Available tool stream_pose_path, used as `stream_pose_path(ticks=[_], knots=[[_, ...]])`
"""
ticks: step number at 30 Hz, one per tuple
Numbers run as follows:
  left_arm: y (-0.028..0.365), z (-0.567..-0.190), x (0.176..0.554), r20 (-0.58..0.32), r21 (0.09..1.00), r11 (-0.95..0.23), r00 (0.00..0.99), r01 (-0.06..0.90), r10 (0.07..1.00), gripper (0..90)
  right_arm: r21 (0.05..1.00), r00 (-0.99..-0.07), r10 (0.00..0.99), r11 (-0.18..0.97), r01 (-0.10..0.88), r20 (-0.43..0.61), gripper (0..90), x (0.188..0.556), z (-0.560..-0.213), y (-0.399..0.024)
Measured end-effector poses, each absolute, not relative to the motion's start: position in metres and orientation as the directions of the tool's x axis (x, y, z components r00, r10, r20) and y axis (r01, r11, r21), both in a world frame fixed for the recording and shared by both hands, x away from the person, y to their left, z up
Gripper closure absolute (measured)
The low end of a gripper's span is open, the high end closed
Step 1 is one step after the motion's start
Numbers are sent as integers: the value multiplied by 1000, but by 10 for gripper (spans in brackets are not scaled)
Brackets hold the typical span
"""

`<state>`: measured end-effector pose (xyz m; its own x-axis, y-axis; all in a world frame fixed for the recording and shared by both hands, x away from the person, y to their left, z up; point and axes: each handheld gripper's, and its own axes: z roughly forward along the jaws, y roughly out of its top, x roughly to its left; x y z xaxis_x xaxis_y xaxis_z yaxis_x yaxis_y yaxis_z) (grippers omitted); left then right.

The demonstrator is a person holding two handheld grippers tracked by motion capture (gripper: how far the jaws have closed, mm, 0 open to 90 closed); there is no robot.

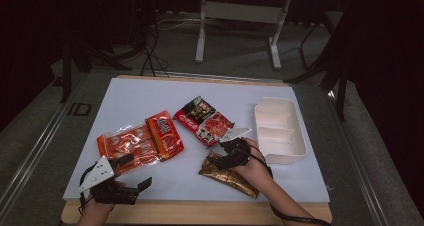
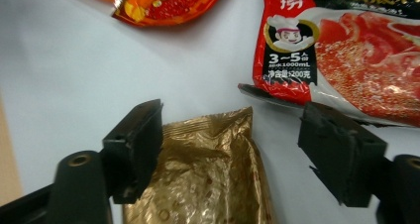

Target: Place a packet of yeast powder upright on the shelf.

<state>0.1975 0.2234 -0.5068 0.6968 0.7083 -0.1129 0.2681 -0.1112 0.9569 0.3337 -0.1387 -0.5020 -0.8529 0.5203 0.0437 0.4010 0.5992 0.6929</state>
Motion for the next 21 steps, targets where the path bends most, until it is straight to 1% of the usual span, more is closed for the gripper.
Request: stream_pose_path(ticks=[3, 5, 14, 16, 21], knots=[[223, -507, 198, -114, 957, -111, 698, 269, 707, 19, 678, -856, 515, 610, 409, 53, 272, 338, -508, -134], [223, -507, 198, -113, 956, -114, 698, 269, 707, 19, 663, -860, 507, 625, 413, 58, 334, 340, -511, -131], [223, -508, 199, -117, 954, -116, 700, 276, 705, 19, 616, -854, 513, 647, 450, 85, 342, 348, -526, -126], [222, -508, 199, -117, 953, -117, 701, 278, 704, 19, 603, -861, 502, 662, 445, 84, 391, 347, -529, -124], [222, -509, 200, -116, 952, -121, 702, 280, 703, 19, 584, -861, 500, 675, 452, 88, 405, 346, -534, -122]])
